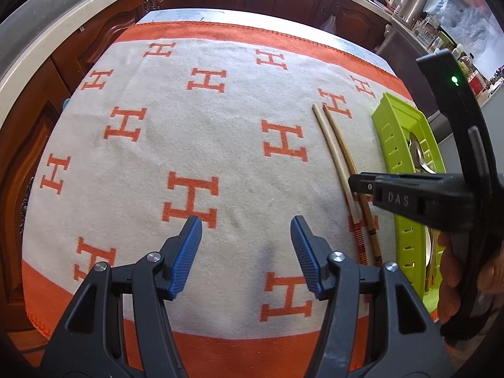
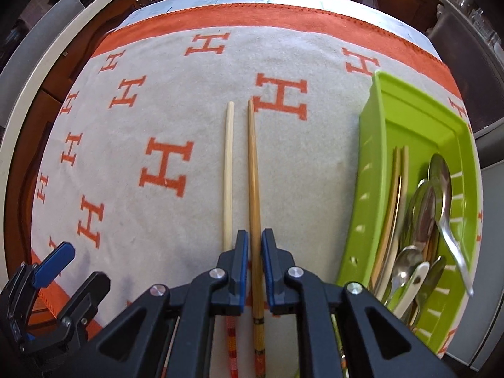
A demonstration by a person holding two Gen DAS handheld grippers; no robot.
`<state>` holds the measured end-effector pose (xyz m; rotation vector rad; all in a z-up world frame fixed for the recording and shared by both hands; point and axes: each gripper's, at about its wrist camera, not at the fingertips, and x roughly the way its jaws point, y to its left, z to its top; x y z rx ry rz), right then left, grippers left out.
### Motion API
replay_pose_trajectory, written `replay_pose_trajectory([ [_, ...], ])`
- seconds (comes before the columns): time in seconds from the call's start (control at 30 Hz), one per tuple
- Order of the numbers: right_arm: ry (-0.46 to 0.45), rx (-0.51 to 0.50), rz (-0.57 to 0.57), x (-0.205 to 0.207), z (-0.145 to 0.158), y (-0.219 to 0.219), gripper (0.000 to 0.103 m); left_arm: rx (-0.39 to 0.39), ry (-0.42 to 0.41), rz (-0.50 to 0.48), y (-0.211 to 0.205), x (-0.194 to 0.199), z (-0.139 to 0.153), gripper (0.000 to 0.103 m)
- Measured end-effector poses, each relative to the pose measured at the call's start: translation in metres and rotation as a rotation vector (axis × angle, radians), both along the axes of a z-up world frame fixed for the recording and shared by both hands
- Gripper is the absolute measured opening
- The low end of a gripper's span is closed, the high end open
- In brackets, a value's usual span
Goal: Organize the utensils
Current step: 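Grasp the brown chopstick with the right tool while the left tool grasps the red-striped chopstick, then carry both chopsticks into the green tray and open both tools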
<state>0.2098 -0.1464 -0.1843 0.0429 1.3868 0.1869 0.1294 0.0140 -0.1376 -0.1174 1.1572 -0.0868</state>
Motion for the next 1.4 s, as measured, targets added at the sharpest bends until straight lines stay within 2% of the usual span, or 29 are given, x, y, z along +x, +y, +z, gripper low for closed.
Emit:
replay_pose_trajectory([
  [0.23, -0.063, 0.098, -0.059, -0.025, 0.012, -0.019, 0.006, -0.034, 0.024, -0.028, -0.016, 0.008, -0.004, 0.056],
  [0.43, -0.133, 0.188, -0.102, -0.041, 0.041, -0.058, 0.006, -0.065, 0.051, -0.041, -0.038, 0.023, -0.007, 0.056],
  [0.67, -0.227, 0.253, -0.181, -0.065, 0.072, -0.106, 0.006, -0.021, 0.079, -0.075, -0.085, 0.041, -0.017, 0.056],
  [0.87, -0.281, 0.281, -0.214, -0.075, 0.087, -0.13, 0.007, 0.076, 0.103, -0.091, -0.12, 0.041, -0.031, 0.056],
  [0.97, -0.301, 0.307, -0.222, -0.076, 0.092, -0.135, 0.007, 0.149, 0.073, -0.094, -0.133, 0.038, -0.035, 0.056],
  [1.03, -0.317, 0.331, -0.221, -0.078, 0.096, -0.139, 0.007, 0.157, 0.052, -0.085, -0.136, 0.035, -0.035, 0.055],
  [1.1, -0.334, 0.353, -0.217, -0.081, 0.1, -0.142, 0.007, 0.151, 0.035, -0.076, -0.136, 0.034, -0.033, 0.04],
  [1.13, -0.345, 0.36, -0.218, -0.082, 0.102, -0.143, 0.007, 0.15, 0.027, -0.075, -0.135, 0.034, -0.032, 0.02],
  [1.17, -0.354, 0.369, -0.219, -0.084, 0.105, -0.145, 0.007, 0.144, 0.028, -0.074, -0.134, 0.035, -0.032, 0.006],
  [1.4, -0.402, 0.389, -0.219, -0.092, 0.121, -0.151, 0.006, 0.047, 0.043, -0.053, -0.115, 0.03, -0.028, 0.003],
])
